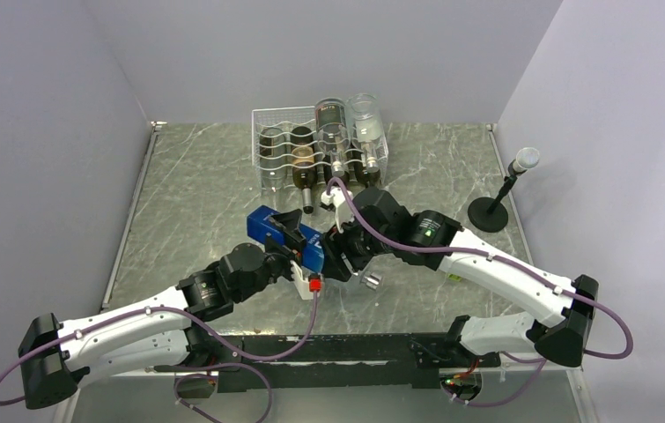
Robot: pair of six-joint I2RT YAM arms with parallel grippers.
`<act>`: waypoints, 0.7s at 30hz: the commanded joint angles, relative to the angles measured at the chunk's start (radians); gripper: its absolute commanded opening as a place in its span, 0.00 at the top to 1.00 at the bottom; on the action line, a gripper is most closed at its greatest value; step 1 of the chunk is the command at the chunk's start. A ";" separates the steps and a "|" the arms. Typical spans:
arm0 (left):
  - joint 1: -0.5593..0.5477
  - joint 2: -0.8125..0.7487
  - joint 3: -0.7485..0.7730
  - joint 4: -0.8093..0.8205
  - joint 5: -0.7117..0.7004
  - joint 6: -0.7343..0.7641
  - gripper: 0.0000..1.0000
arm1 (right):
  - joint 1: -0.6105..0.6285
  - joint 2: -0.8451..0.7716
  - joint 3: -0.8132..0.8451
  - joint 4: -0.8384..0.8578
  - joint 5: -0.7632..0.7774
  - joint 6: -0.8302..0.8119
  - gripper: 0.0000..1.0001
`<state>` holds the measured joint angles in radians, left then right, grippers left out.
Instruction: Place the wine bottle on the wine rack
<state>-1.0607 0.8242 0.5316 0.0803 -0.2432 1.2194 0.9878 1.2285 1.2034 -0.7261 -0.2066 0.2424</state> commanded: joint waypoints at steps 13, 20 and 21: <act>-0.007 -0.074 0.084 0.008 -0.019 -0.068 0.01 | -0.103 -0.093 0.076 0.063 0.292 0.090 1.00; -0.012 -0.141 0.246 0.047 0.008 -0.694 0.01 | -0.162 -0.082 0.068 0.235 0.268 0.140 1.00; -0.012 -0.137 0.287 0.049 -0.026 -0.818 0.01 | -0.168 -0.065 0.077 0.259 0.261 0.146 1.00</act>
<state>-1.0672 0.7197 0.6697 0.0456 -0.2417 0.9085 0.8413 1.1950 1.2110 -0.7956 0.0563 0.3458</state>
